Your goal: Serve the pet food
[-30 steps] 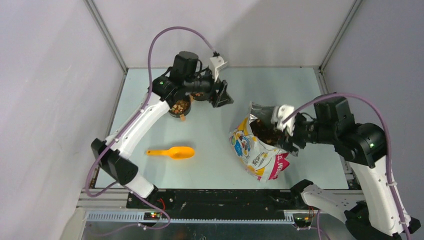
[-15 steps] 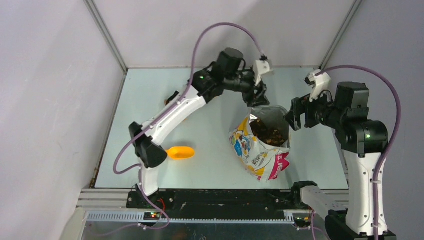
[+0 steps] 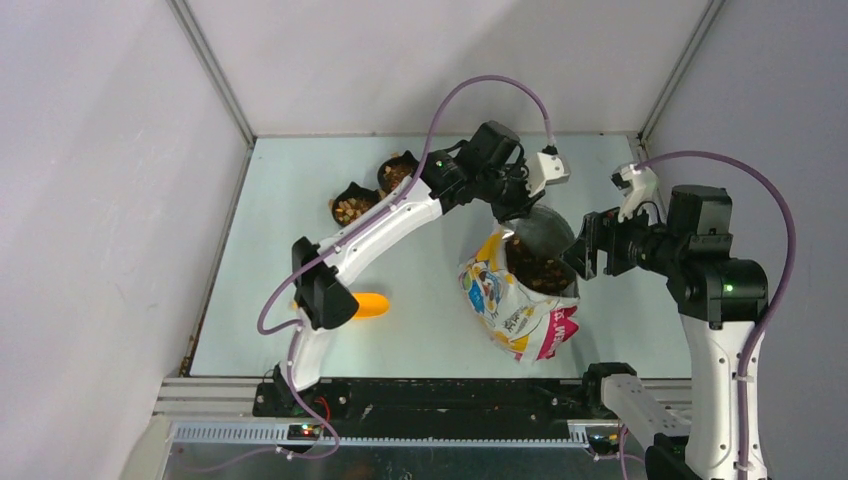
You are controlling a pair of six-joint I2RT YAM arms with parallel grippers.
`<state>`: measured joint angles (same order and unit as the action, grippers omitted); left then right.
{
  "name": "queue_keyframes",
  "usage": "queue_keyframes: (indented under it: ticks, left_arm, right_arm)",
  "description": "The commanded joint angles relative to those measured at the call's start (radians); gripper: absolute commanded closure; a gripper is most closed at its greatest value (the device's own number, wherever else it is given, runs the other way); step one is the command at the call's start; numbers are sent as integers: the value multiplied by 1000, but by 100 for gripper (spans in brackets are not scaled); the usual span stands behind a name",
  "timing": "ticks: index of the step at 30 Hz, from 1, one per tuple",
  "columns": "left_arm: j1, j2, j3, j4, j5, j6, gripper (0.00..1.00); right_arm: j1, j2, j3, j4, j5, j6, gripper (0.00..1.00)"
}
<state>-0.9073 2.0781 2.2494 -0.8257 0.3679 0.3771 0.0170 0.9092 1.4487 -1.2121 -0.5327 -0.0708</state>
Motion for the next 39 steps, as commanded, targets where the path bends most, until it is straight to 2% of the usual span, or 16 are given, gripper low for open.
queue_keyframes:
  ticks: [1,3,9,15,20,22,24,26,28,30,32,34,35,37,39]
  left_arm:
    - [8,-40,47,-26,-64,57,94]
    - [13,-60,42,-46,-97,75,99]
    - [108,-133,38,-116,-165,58,100]
    - [210,-218,-2,-207,-174,66,100]
    - [239,-286,-80,-229,-132,82,100]
    - [239,-305,-108,-223,-104,83,99]
    - [241,-325,-122,-210,-100,77,65]
    - [264,-355,-114,-196,-82,76,49]
    - [305,-402,-104,-172,-21,56,37]
    - [360,-465,-114,-142,78,12,30]
    - [412,-539,-171,-115,177,-10,28]
    - [449,-632,-297,-57,241,3,27]
    - [459,-668,-425,-29,262,17,27]
    - [474,-776,-623,77,263,42,26]
    - [477,-840,-750,147,259,56,25]
  right_arm:
    - [-7,7,-8,-4,-33,5,23]
    - [-6,14,-10,0,-25,2,23]
    - [3,38,4,45,-44,-52,25]
    - [5,61,48,-15,-271,-276,27]
    - [4,106,65,-79,-352,-396,28]
    - [4,120,86,-154,-409,-566,27]
    - [4,138,112,-216,-435,-653,27]
    - [-4,168,148,-259,-422,-724,27]
    - [-22,207,184,-297,-411,-784,28]
    - [-54,241,205,-314,-416,-823,28]
    - [-85,267,209,-317,-433,-861,28]
    - [-116,294,206,-317,-454,-928,27]
    - [-126,312,204,-314,-460,-948,26]
    - [-156,347,190,-293,-466,-987,26]
    - [-164,384,181,-267,-467,-1023,26]
